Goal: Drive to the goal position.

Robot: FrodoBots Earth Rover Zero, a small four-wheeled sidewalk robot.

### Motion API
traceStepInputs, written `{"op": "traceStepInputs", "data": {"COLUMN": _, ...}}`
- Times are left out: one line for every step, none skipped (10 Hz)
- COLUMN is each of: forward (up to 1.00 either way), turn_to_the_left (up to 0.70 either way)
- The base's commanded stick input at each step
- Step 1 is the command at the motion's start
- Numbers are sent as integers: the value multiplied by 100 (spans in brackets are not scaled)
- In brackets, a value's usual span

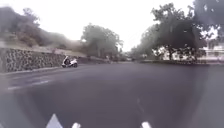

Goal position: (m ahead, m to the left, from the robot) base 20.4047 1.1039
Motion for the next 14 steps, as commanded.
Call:
{"op": "traceStepInputs", "data": {"forward": 70, "turn_to_the_left": -35}}
{"op": "traceStepInputs", "data": {"forward": 70, "turn_to_the_left": -35}}
{"op": "traceStepInputs", "data": {"forward": 70, "turn_to_the_left": -35}}
{"op": "traceStepInputs", "data": {"forward": 70, "turn_to_the_left": -35}}
{"op": "traceStepInputs", "data": {"forward": 70, "turn_to_the_left": -35}}
{"op": "traceStepInputs", "data": {"forward": 70, "turn_to_the_left": -35}}
{"op": "traceStepInputs", "data": {"forward": 70, "turn_to_the_left": -35}}
{"op": "traceStepInputs", "data": {"forward": 70, "turn_to_the_left": -35}}
{"op": "traceStepInputs", "data": {"forward": 70, "turn_to_the_left": -30}}
{"op": "traceStepInputs", "data": {"forward": 70, "turn_to_the_left": -18}}
{"op": "traceStepInputs", "data": {"forward": 70, "turn_to_the_left": -5}}
{"op": "traceStepInputs", "data": {"forward": 70, "turn_to_the_left": 0}}
{"op": "traceStepInputs", "data": {"forward": 70, "turn_to_the_left": 0}}
{"op": "traceStepInputs", "data": {"forward": 70, "turn_to_the_left": 0}}
